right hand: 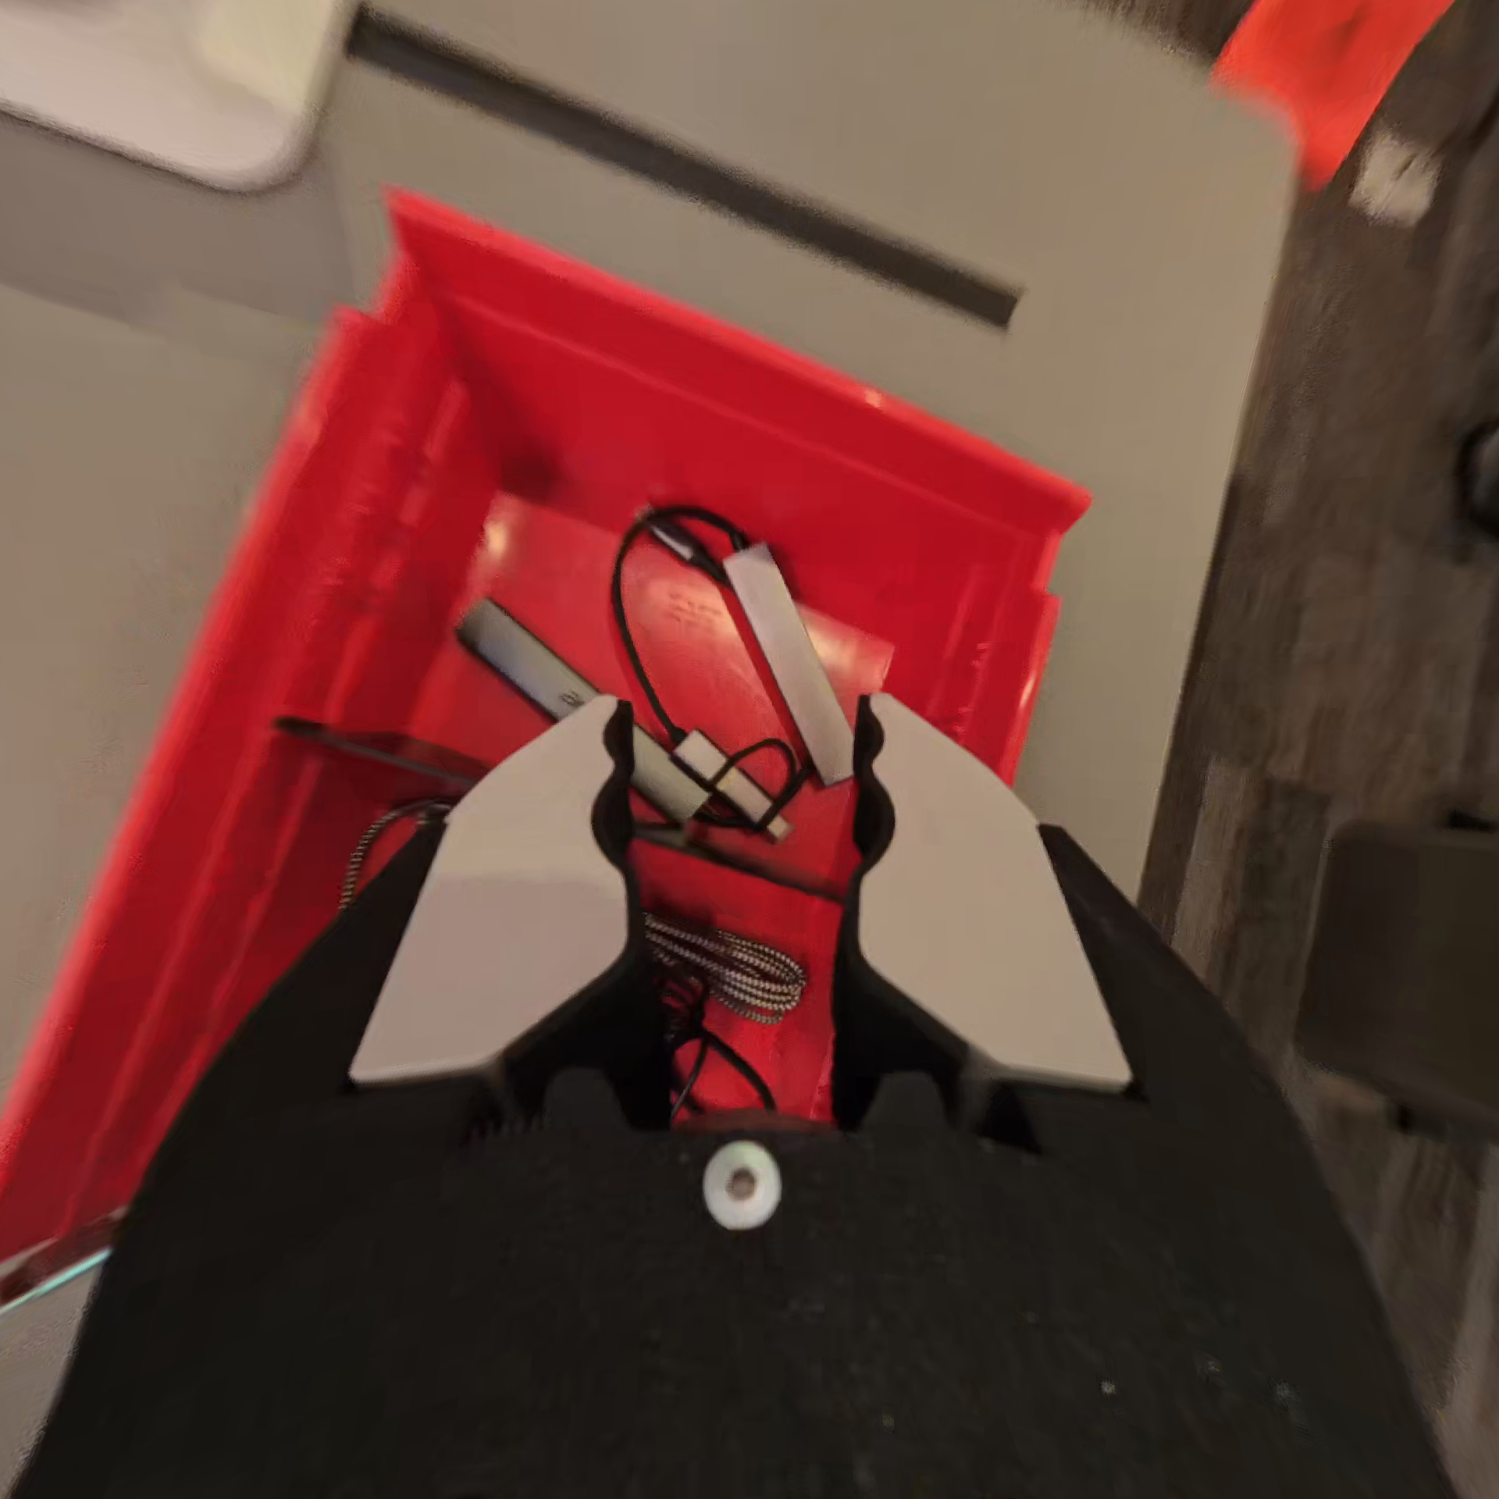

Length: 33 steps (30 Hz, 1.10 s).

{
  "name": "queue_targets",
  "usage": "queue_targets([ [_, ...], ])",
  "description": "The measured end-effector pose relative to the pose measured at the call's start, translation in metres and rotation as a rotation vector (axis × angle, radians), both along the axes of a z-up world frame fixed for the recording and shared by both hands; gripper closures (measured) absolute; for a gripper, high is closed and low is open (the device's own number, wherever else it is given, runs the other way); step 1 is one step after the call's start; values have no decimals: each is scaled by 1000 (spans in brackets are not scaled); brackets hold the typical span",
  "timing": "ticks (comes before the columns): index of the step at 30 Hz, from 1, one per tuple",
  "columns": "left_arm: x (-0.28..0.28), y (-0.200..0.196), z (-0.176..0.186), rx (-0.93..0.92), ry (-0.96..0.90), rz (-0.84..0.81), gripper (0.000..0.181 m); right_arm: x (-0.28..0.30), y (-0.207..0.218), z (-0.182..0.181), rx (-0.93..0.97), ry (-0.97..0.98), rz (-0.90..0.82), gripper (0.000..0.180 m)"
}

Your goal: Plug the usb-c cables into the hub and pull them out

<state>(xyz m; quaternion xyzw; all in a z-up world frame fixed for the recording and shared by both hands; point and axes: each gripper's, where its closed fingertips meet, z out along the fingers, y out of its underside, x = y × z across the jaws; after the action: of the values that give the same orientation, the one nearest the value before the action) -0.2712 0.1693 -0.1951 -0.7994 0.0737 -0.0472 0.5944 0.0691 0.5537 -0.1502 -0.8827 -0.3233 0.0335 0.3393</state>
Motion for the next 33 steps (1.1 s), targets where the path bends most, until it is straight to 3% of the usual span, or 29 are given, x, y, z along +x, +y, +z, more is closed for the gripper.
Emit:
queue_targets([
  [3, -48, -4, 24, 123, 71, 227, 145, -7, -54, 50, 291, 189, 43, 129],
  [5, -82, -14, 37, 195, 82, 364, 145, -5, -96, 57, 435, 280, 31, 133],
  [8, -116, -21, 37, 177, 45, 442, 146, 3, -144, 23, 476, 335, -30, 134],
  [12, -144, -22, 22, 89, 73, 496, 147, 14, -182, -43, 378, 457, -139, 130],
  [23, -154, -15, 2, -23, 47, 482, 146, 37, -191, -63, 429, 301, -138, 133],
  [29, -153, -15, 5, -11, 37, 491, 147, 34, -193, -64, 374, 403, -144, 133],
  [33, -154, -13, 3, -13, 33, 491, 147, 36, -190, -65, 386, 372, -141, 133],
])
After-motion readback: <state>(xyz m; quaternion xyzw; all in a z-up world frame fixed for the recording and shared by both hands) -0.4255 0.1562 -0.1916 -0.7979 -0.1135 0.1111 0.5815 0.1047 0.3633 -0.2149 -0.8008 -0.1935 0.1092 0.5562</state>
